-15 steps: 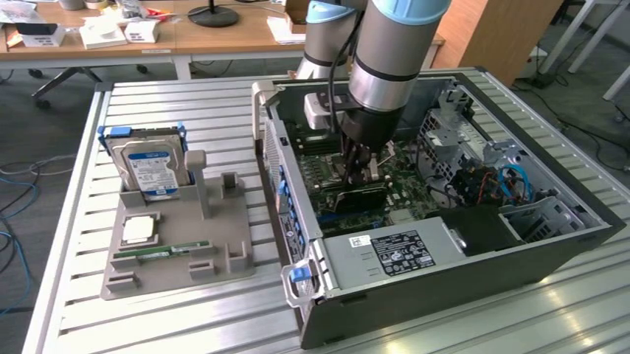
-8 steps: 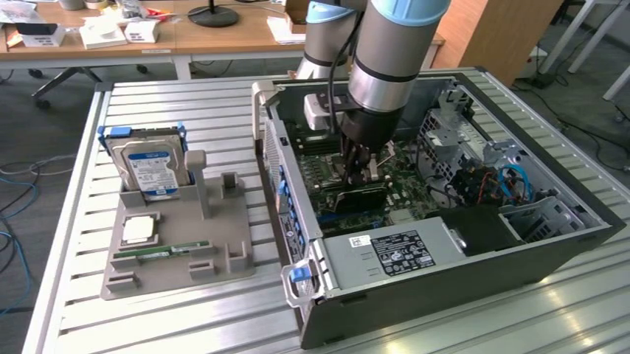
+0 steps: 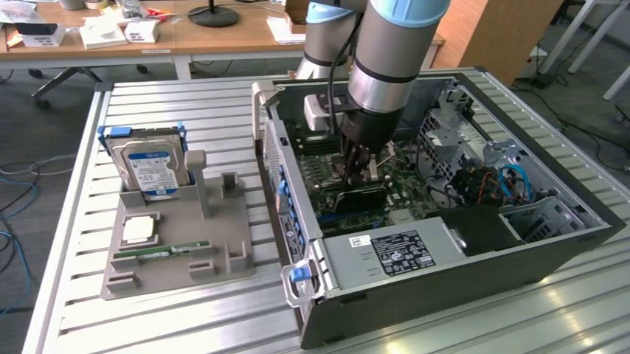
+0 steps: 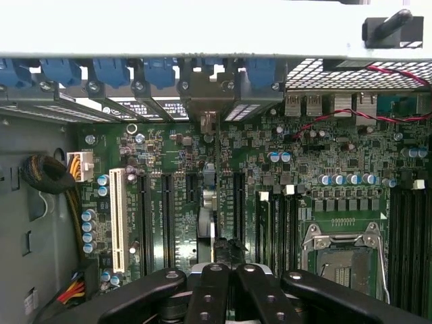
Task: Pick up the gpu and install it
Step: 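Press down on the gpu until it lock into place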
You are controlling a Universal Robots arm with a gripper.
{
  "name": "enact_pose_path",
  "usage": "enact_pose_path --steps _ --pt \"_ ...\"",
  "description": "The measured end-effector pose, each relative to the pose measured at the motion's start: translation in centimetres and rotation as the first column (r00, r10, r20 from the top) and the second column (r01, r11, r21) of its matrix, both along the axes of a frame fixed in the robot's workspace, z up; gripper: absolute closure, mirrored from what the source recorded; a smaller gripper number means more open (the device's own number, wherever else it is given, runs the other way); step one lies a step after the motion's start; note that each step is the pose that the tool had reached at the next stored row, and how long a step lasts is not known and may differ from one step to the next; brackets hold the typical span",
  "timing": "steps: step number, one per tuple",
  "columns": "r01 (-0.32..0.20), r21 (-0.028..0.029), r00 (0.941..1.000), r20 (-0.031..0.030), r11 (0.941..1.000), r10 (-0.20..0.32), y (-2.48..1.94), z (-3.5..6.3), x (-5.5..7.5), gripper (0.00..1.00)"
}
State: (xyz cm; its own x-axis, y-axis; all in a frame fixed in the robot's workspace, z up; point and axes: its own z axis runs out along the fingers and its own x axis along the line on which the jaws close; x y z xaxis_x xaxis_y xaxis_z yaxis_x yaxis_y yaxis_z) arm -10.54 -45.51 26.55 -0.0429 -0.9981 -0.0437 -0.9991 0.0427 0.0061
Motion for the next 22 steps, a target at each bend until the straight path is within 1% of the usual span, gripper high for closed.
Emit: enact_pose_path --steps 22 --pt "0.000 -0.0001 1.0000 -0.0001 1.0000 0.000 0.00 -0.13 0.00 0.89"
